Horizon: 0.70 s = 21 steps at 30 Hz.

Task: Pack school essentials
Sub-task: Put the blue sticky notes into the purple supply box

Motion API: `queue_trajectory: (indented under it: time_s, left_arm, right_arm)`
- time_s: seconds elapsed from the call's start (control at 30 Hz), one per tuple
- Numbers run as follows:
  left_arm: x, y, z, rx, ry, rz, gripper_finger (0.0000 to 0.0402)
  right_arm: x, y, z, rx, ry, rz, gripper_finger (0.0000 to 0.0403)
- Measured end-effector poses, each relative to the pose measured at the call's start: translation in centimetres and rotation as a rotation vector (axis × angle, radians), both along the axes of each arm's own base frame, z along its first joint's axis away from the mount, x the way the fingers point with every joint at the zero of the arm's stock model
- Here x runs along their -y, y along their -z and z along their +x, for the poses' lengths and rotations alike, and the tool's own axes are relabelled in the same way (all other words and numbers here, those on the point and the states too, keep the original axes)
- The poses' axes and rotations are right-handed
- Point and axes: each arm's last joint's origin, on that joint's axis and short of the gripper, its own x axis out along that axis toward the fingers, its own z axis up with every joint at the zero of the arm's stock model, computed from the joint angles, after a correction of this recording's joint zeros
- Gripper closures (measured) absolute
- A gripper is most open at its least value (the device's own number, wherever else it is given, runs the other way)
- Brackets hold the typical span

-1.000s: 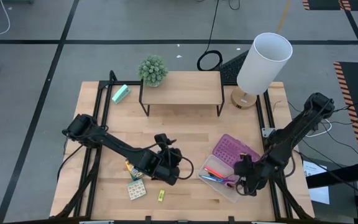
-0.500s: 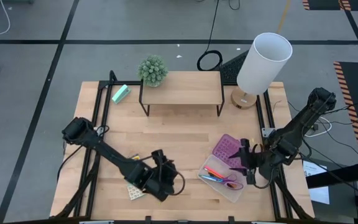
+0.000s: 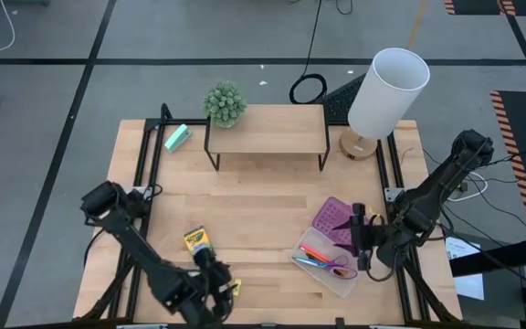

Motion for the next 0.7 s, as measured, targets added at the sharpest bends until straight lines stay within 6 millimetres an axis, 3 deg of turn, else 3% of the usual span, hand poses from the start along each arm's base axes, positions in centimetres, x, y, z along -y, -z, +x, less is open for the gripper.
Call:
queue_trajectory:
  time_s: [0.2, 0.47, 0.7]
  left_arm:
    - [1.8, -0.1, -1.8, 0.065, -0.031, -0.058, 0.0131]
    - [2.7, 0.2, -2.5, 0.069, -0.064, -0.127, 0.0131]
    - [3.3, 2.1, -4.3, 0.015, -0.098, -0.172, 0.0131]
  right_arm:
    - [-0.7, -0.5, 0.6, 0.064, -0.056, -0.007, 0.0202]
    - [-1.1, -0.5, 1.0, 0.091, -0.090, -0.025, 0.0202]
    - [-1.1, -0.5, 1.0, 0.090, -0.098, -0.037, 0.0202]
